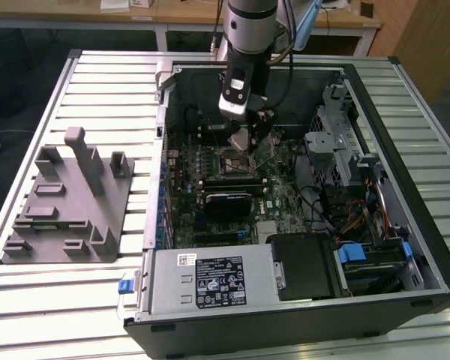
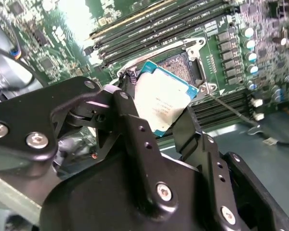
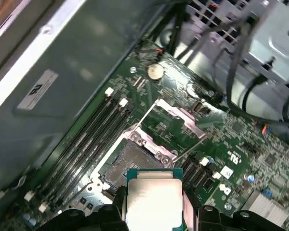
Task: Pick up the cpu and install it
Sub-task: 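Place the cpu into insertion slot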
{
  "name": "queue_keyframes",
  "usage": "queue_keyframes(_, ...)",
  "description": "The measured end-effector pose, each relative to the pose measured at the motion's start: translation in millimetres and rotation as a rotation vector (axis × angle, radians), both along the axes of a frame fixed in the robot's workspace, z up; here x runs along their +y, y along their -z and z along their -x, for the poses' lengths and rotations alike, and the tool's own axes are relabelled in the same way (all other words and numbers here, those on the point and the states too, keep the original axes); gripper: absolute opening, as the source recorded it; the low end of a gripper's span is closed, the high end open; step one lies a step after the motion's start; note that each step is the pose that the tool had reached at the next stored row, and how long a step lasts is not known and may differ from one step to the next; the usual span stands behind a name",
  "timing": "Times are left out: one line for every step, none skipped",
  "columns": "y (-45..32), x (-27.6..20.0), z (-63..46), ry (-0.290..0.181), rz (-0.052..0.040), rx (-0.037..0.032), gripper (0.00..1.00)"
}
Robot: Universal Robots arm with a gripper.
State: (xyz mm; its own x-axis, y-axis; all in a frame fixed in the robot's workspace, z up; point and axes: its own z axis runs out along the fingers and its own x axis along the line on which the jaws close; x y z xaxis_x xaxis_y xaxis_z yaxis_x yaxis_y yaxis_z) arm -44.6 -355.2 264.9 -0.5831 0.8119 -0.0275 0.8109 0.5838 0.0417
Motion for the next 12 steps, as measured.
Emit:
queue_keyframes(0.1, 0.0, 0.0, 0.018, 0.0000, 0.0000, 0.54)
queue_keyframes(0.2, 0.0, 0.0, 0.038, 0.0000, 0.0000, 0.54)
queue_keyframes(0.3, 0.0, 0.0, 0.056, 0.0000, 0.0000, 0.54)
queue_keyframes(0.4, 0.0, 0.0, 0.074, 0.0000, 0.0000, 0.54)
queue_keyframes(0.5, 0.0, 0.0, 0.092, 0.0000, 0.0000, 0.54)
queue_keyframes(0.6, 0.0, 0.0, 0.110, 0.0000, 0.0000, 0.54)
queue_keyframes(0.7, 0.0, 0.0, 0.128, 0.0000, 0.0000, 0.54)
queue_keyframes(0.8, 0.0, 0.0, 0.146, 0.0000, 0.0000, 0.54)
queue_keyframes(0.9, 0.0, 0.0, 0.165, 0.0000, 0.0000, 0.54)
queue_keyframes(1.0, 0.0, 0.0, 0.183, 0.0000, 0.0000, 0.54)
queue_keyframes(1.1, 0.0, 0.0, 0.201, -0.0001, 0.0000, 0.54)
queue_keyframes(1.2, 0.0, 0.0, 0.219, -0.0001, 0.0000, 0.54)
